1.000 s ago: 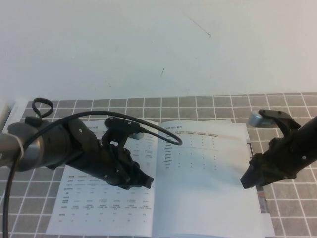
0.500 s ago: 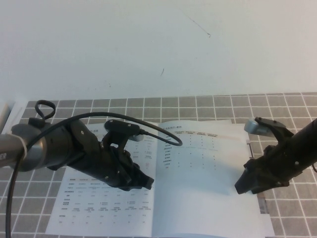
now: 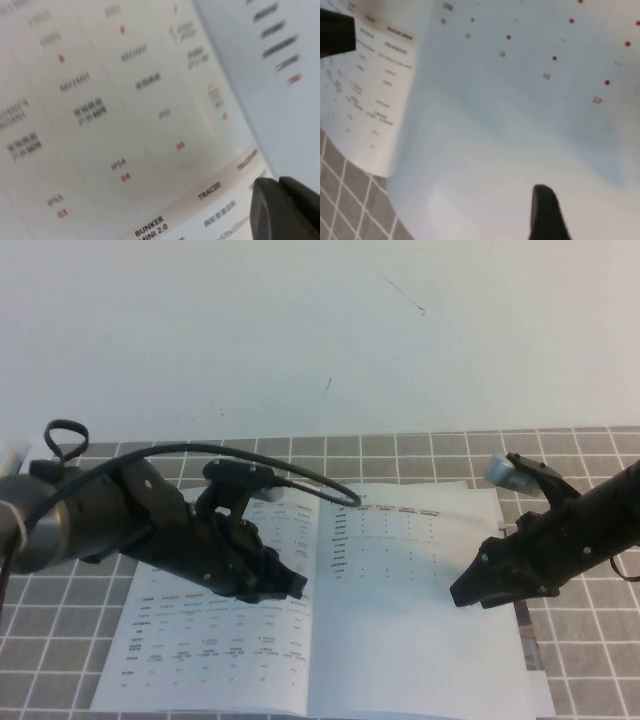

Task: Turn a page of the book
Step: Open the closed book

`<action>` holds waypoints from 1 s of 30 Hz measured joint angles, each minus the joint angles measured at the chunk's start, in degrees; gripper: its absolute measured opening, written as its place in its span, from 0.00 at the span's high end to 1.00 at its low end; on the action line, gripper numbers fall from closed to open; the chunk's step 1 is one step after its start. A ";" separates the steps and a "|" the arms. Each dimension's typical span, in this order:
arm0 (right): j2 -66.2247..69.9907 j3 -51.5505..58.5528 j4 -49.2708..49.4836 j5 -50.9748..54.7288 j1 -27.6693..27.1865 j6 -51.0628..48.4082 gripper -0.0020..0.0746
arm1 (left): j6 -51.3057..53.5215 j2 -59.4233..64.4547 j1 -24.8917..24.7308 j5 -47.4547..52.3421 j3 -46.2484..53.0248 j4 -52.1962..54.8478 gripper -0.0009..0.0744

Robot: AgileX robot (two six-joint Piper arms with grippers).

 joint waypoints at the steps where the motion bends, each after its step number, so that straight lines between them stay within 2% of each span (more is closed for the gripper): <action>1: 0.00 -0.69 0.00 1.04 0.00 0.00 0.47 | 0.00 -0.64 0.32 0.61 -0.35 0.13 0.99; 7: 0.00 -3.58 0.00 4.43 0.00 0.60 0.47 | -0.69 -0.47 0.94 -0.40 -1.33 2.62 0.99; 14: 0.00 -3.69 -5.07 2.62 0.00 1.13 0.47 | -2.68 6.73 1.08 0.68 -1.33 3.40 0.99; 20: 0.00 -3.69 -11.12 1.24 0.00 3.87 0.47 | -4.42 7.75 1.21 1.53 -1.87 2.01 0.99; 30: 2.44 -3.69 -12.55 -0.29 0.00 6.99 0.47 | -4.87 7.75 1.21 1.62 -1.87 1.69 0.99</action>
